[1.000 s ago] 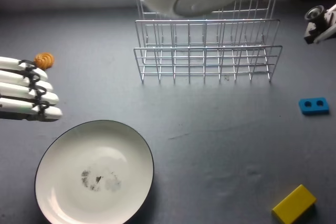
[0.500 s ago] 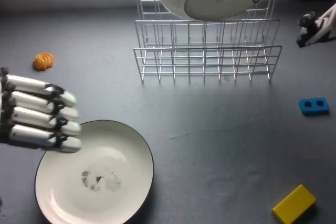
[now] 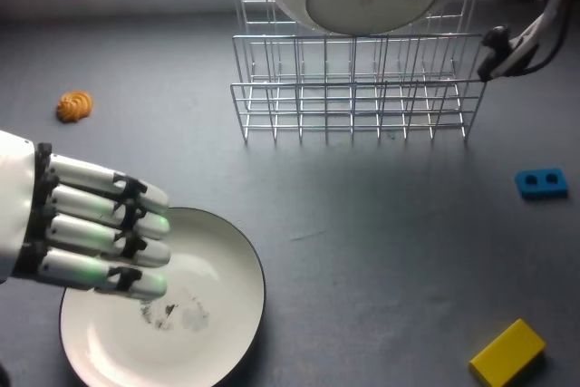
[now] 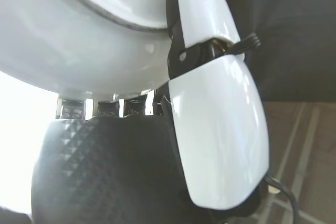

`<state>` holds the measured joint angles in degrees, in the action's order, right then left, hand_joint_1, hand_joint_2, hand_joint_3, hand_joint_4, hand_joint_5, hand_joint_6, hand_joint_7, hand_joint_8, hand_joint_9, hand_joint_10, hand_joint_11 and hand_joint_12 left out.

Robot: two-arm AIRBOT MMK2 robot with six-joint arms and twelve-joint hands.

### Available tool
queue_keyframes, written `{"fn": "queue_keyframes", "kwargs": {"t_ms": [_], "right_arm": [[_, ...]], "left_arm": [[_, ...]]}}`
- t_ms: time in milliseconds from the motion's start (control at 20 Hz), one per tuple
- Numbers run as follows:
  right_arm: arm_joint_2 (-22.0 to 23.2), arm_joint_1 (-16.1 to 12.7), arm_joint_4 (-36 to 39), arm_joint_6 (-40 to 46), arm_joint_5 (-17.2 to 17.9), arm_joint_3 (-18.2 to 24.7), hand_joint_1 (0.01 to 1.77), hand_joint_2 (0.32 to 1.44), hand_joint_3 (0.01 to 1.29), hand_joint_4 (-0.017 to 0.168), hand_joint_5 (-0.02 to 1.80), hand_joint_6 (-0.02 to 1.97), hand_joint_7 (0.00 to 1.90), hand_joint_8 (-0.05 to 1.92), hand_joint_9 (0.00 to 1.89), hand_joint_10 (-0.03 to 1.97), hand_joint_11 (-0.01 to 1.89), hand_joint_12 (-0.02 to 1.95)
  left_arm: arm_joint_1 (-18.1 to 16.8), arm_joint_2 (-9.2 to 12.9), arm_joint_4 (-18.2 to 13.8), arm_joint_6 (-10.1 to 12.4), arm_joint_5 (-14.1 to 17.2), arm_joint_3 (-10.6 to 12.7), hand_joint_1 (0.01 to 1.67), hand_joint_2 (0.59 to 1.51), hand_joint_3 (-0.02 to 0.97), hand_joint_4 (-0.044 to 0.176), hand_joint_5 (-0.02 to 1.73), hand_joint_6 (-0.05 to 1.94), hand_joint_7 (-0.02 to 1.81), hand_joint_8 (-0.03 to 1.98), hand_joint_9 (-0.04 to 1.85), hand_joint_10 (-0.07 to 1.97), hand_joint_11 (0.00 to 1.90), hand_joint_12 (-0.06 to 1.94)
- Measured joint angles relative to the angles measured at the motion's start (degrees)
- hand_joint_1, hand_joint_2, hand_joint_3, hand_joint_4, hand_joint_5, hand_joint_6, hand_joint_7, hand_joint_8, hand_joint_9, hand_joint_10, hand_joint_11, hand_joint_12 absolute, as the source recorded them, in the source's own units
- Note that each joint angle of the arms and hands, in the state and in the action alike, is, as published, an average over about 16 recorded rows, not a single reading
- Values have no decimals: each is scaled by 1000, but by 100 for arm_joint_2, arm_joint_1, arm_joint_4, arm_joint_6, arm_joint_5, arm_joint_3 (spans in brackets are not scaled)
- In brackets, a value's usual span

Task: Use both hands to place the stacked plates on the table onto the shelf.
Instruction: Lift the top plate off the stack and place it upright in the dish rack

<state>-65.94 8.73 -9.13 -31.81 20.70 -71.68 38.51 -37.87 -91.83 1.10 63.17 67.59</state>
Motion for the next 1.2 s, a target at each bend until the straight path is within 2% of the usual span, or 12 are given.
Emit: {"fn": "queue_keyframes", "kwargs": {"t_ms": [250,550,900,1200], "right_arm": [[-226,88,-312,23,-116,-271,1349,1017,12,-3,847,1051,981,989,934,1073,711,1482],[-381,215,-558,35,-209,-492,1338,1019,12,-6,879,972,990,991,960,954,707,1489],[-456,386,-629,49,-202,-639,1331,1018,11,-8,895,931,993,1003,951,967,709,1499],[-495,512,-642,58,-152,-732,1311,1024,11,-8,868,1016,981,1036,925,883,698,1508]], "left_arm": [[21,-85,-274,-14,100,123,17,1167,9,4,124,17,128,-3,112,9,18,258],[164,-168,-505,-27,-60,236,17,1148,9,4,83,17,84,-3,67,9,23,148],[419,-196,-639,-25,-648,144,18,1127,8,5,61,18,55,-3,39,9,33,68],[662,-205,-629,-20,-1242,2,17,1125,9,4,66,18,62,-2,44,9,34,69]]}}
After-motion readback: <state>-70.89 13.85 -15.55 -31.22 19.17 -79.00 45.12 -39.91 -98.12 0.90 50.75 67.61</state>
